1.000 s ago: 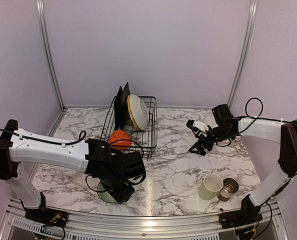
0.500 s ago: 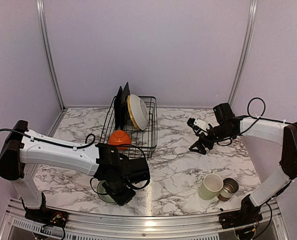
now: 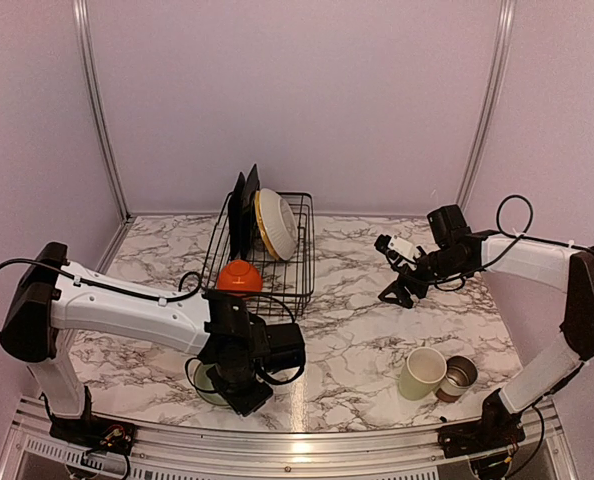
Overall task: Load the mixed dishes into the dish rack
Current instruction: Grab the bowl from the corner of the board.
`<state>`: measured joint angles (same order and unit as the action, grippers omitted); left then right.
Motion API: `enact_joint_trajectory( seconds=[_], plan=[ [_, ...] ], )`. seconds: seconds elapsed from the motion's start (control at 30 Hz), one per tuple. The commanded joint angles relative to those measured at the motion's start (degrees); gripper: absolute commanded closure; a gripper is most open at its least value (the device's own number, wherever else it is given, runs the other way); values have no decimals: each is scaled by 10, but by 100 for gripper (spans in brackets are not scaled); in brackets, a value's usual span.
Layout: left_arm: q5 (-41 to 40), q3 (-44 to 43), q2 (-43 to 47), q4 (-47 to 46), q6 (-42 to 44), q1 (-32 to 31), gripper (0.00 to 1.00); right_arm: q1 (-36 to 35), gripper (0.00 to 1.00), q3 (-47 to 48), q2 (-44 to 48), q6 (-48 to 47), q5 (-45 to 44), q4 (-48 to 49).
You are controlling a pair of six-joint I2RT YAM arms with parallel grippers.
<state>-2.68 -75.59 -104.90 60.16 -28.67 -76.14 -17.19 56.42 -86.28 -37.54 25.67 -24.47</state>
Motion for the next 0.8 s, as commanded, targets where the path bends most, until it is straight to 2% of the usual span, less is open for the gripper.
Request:
enact_joint_trajectory(
  seconds=[0.0,0.37,0.6,0.77],
  plan=[
    [-4,-19,-13,18,10,-6,77,-5,1,5,14,-2,7,-4],
    [-6,-48,-24,37,23,-6,100,-5,2,3,22,0,1,-2],
    [-17,-128,-24,74,50,2,100,-5,2,2,24,-1,2,-2],
    [-3,-202,-27,71,96,31,100,-5,2,3,25,0,-1,-1]
  ],
)
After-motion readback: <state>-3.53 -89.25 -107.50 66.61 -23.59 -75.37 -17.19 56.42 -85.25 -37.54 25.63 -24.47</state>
